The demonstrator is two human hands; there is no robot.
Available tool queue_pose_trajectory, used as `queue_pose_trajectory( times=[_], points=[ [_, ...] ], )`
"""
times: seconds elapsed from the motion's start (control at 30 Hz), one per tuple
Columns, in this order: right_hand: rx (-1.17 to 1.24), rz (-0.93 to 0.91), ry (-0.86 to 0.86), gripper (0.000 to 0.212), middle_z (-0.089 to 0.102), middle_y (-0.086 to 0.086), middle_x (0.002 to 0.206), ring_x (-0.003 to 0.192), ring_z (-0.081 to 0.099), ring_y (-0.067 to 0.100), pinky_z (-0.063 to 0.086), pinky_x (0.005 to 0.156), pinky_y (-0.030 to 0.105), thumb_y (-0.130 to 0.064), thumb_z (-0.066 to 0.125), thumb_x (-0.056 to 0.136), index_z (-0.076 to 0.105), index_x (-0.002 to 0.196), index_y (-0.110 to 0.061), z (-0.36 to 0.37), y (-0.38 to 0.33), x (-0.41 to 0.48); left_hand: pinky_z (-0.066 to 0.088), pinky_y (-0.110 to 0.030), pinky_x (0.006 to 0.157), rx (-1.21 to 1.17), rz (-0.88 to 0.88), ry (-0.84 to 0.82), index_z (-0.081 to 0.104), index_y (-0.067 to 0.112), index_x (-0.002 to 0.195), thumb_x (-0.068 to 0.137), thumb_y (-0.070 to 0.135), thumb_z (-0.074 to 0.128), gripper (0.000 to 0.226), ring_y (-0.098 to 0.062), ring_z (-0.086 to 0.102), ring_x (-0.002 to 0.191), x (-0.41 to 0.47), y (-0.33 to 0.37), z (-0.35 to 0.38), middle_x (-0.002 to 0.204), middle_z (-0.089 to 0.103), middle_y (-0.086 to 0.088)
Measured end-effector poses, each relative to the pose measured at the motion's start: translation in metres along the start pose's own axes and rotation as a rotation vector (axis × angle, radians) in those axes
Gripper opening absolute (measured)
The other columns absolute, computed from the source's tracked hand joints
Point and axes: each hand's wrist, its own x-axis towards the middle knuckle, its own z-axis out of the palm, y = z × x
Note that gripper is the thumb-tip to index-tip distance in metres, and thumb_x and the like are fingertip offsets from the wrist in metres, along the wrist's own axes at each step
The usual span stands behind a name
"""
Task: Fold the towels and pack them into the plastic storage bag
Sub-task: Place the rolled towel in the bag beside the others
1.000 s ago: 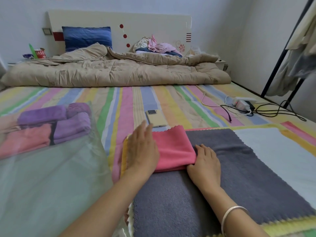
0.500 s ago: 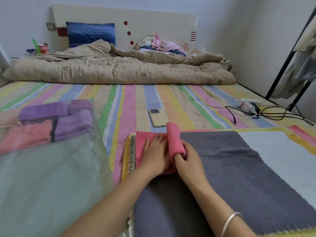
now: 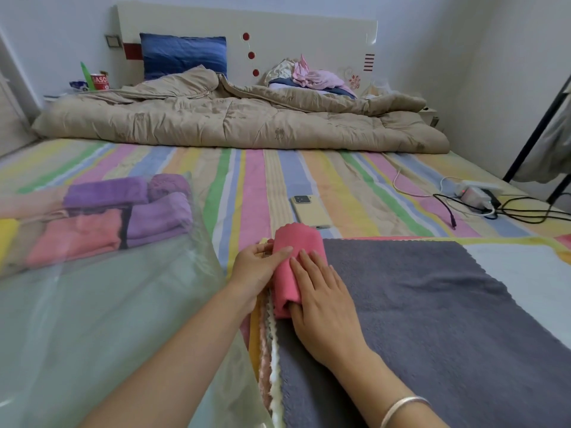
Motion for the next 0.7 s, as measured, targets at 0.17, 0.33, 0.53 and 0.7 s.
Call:
queue_pose_trajectory(
  times=[0.17,0.33,0.53,0.7],
  points=[
    [-0.007,-0.019,-0.115,0.062,0.042,0.004,0.149,0.142,0.033,0.025,0.040,0.108,0.048,-0.041,0.031,0.089,0.046,0.143,-0.015,0.002,0.001,-0.004,0.056,-0.041,0.088,0.301,0.122,0.156,0.058,0.029,0.085,0.077,0.025,0.075,0.019,-0.017,0.068,0.088,0.010,-0.017,0.001,0.091,0.071,0.005],
    [0.415,0.107,-0.451,0.074,0.005,-0.013,0.158,0.145,-0.011,0.006,-0.001,0.121,0.035,-0.047,0.031,0.084,0.020,0.153,-0.024,-0.025,0.004,0.013,0.048,-0.030,0.076,0.819,0.161,0.240,0.051,0.026,0.094,0.076,0.051,0.072,0.037,-0.018,0.062,0.095,0.008,-0.009,0.000,0.097,0.065,0.009],
    [0.942,0.865,-0.193,0.066,0.049,0.007,0.134,0.119,0.052,0.025,0.044,0.100,0.039,-0.045,0.061,0.088,0.033,0.142,-0.020,-0.029,0.016,0.034,0.050,-0.034,0.078,0.854,0.090,0.190,0.058,0.021,0.095,0.074,0.057,0.071,0.044,-0.025,0.064,0.098,0.011,-0.008,-0.003,0.099,0.068,0.002],
    [1.216,0.860,-0.260,0.071,0.062,0.012,0.117,0.099,0.066,0.027,0.056,0.088,0.043,-0.020,0.071,0.084,0.030,0.142,-0.019,-0.029,0.001,0.028,0.050,-0.034,0.083,0.769,0.081,0.170,0.058,0.018,0.101,0.073,0.063,0.068,0.054,-0.025,0.063,0.100,-0.002,0.004,-0.011,0.102,0.067,0.000]
  ],
)
